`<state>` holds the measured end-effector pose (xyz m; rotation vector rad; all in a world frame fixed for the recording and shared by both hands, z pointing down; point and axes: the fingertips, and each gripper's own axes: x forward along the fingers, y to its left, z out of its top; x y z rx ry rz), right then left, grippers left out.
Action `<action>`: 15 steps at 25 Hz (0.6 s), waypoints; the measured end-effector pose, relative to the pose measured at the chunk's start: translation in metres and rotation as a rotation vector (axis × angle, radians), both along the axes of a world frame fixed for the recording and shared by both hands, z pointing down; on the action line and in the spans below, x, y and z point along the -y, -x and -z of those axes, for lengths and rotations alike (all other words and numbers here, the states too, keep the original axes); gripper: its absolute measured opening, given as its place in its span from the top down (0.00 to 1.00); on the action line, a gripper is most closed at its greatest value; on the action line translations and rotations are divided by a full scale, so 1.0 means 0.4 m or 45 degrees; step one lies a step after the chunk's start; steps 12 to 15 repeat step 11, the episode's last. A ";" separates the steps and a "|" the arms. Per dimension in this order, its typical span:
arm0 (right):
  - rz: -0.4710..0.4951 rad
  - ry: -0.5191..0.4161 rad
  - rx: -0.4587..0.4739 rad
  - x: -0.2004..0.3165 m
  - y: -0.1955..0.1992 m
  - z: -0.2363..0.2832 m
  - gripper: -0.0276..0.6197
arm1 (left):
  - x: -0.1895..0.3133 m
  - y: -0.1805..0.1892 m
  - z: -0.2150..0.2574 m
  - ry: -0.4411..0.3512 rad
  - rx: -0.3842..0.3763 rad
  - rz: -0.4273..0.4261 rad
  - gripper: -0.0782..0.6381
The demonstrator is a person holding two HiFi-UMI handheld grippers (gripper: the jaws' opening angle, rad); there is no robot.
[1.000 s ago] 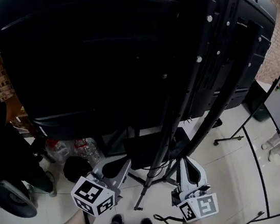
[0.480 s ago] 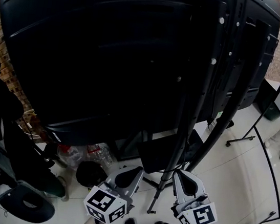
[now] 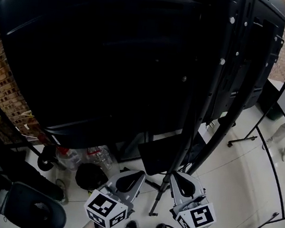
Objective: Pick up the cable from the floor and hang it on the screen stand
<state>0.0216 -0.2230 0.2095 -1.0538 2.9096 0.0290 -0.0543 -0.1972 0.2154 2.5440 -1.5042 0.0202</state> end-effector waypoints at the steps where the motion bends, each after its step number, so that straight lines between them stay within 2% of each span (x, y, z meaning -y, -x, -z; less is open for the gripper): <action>1: -0.001 0.009 -0.008 0.000 0.003 -0.007 0.95 | -0.001 0.000 -0.005 0.008 0.004 -0.009 0.88; 8: -0.009 0.082 -0.039 -0.001 0.018 -0.050 0.95 | -0.003 0.011 -0.034 0.051 0.011 -0.036 0.88; 15: -0.010 0.094 -0.040 0.000 0.026 -0.055 0.95 | 0.000 0.021 -0.040 0.061 0.015 -0.043 0.88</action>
